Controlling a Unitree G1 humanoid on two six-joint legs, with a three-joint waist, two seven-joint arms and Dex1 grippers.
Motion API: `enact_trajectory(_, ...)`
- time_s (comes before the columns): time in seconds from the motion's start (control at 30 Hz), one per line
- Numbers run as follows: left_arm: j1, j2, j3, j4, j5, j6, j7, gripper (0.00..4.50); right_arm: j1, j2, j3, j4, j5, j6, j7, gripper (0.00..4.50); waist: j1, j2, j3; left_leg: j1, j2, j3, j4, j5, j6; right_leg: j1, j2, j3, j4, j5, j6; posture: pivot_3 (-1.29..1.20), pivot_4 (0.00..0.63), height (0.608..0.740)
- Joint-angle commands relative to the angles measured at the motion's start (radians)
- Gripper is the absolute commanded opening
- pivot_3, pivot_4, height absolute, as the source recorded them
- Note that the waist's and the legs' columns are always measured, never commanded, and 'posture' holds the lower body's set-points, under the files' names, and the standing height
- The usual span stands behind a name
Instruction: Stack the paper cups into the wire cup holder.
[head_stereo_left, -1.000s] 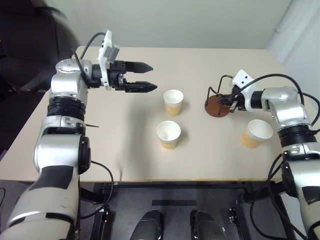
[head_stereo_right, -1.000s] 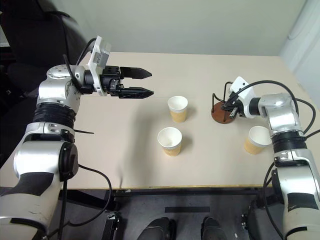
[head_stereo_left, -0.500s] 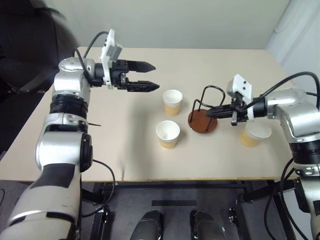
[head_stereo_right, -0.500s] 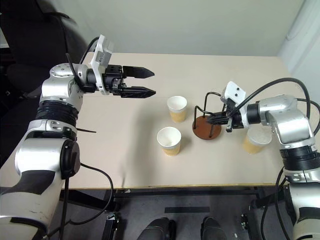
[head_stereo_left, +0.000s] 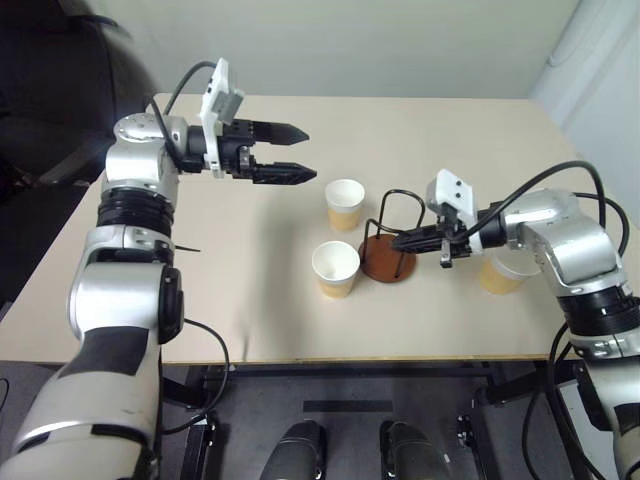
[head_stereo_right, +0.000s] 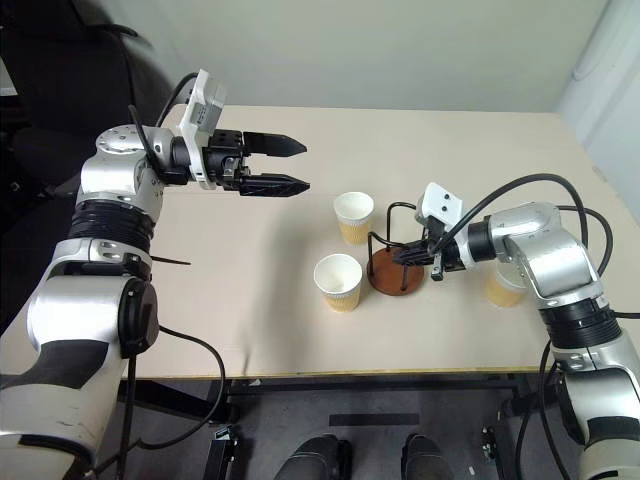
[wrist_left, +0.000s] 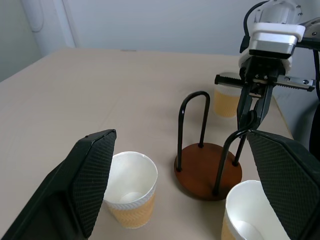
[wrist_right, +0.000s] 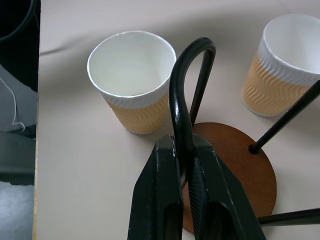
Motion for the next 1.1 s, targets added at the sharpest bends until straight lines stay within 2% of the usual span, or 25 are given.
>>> enact_trajectory(0.03, -0.028, 0.017, 0.012, -0.02, -0.006, -0.001, -0.011, 4.5, -0.027, -0.003, 0.005, 0.02, -0.017, -0.047, -0.002, 0.03, 0.0, 0.0, 0.0, 0.0, 0.0, -0.001, 0.0, 0.0, 0.0, 0.0, -0.001, 0.0, 0.0, 0.0, 0.0, 0.0, 0.15, 0.74)
enact_trajectory(0.33, -0.022, 0.026, -0.002, -0.032, -0.006, 0.015, -0.041, 4.5, -0.016, -0.007, 0.017, 0.044, -0.029, -0.082, 0.002, 0.03, -0.002, 0.0, 0.0, 0.0, 0.001, -0.001, 0.0, 0.0, 0.0, 0.0, -0.001, 0.001, 0.0, 0.0, 0.0, 0.0, 0.15, 0.74)
enact_trajectory(0.53, 0.064, 0.125, -0.208, -0.207, -0.142, 0.074, -0.052, 4.5, -0.014, -0.01, 0.016, 0.045, -0.028, -0.086, 0.004, 0.03, -0.004, 0.0, 0.0, 0.0, 0.001, -0.001, 0.0, 0.0, 0.0, 0.0, 0.0, 0.001, 0.001, 0.0, 0.0, 0.0, 0.15, 0.74)
enact_trajectory(0.7, 0.078, 0.196, -0.332, -0.266, -0.234, 0.073, -0.052, 4.5, -0.01, -0.01, 0.015, 0.047, -0.027, -0.089, 0.006, 0.03, -0.002, 0.0, 0.0, 0.0, 0.001, -0.001, 0.0, 0.0, 0.0, 0.001, 0.0, 0.0, 0.0, 0.0, 0.0, 0.0, 0.15, 0.74)
enact_trajectory(1.1, 0.165, 0.266, -0.454, -0.45, -0.405, 0.153, -0.052, 4.5, -0.005, -0.011, 0.013, 0.048, -0.029, -0.093, 0.005, 0.03, -0.003, 0.0, 0.0, 0.001, 0.001, -0.001, 0.001, 0.001, -0.001, 0.001, 0.0, 0.0, 0.001, 0.0, 0.0, 0.0, 0.15, 0.74)
